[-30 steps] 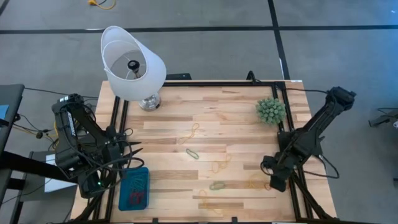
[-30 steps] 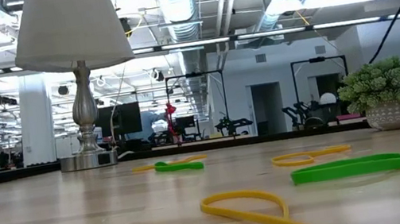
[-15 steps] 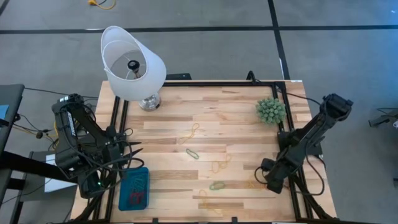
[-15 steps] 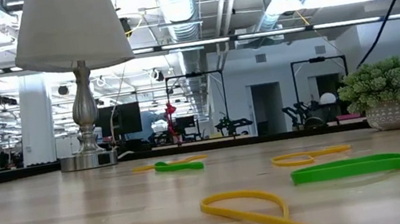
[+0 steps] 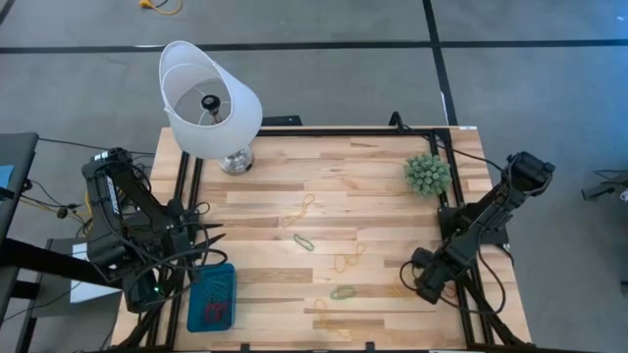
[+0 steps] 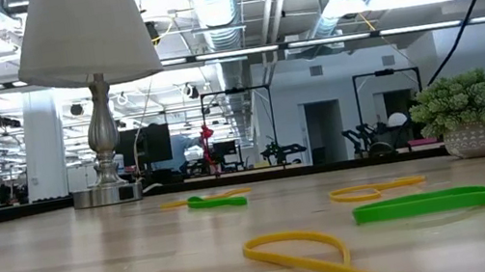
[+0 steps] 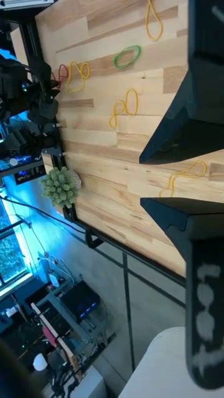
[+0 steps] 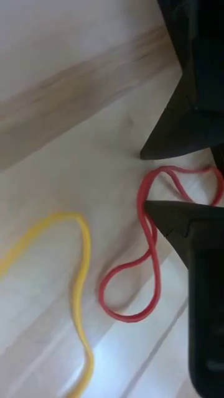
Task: Pick and place items into bin
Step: Put the red rubber band into the blue bin
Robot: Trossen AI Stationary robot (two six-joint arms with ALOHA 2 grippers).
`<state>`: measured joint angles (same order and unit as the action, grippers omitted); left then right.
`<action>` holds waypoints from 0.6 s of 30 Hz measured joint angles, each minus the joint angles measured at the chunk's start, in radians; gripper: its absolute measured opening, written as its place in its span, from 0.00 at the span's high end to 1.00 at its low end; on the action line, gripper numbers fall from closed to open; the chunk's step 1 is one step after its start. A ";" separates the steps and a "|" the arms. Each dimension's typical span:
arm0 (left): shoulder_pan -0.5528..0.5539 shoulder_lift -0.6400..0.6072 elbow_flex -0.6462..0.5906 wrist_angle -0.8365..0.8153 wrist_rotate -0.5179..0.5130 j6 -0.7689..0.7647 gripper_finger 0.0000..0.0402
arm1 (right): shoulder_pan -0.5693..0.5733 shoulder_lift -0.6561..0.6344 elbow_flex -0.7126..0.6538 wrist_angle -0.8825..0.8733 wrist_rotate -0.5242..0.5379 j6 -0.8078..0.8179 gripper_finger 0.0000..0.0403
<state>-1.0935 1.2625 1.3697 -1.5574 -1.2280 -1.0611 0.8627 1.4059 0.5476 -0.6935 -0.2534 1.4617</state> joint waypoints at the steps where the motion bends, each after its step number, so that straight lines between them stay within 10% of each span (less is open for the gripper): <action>1: 0.000 0.000 0.000 0.000 0.000 0.000 0.78 | 0.001 0.000 0.000 -0.004 0.002 0.014 0.73; 12: 0.000 0.000 0.000 0.000 0.012 0.001 0.78 | 0.002 0.007 0.046 -0.020 0.073 0.149 0.98; 18: 0.000 0.000 0.000 0.000 0.012 0.027 0.78 | 0.005 0.010 0.147 0.087 0.429 0.142 0.99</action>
<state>-1.0933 1.2625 1.3697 -1.5574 -1.2156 -1.0344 0.8675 1.4157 0.6950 -0.6063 0.1757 1.6034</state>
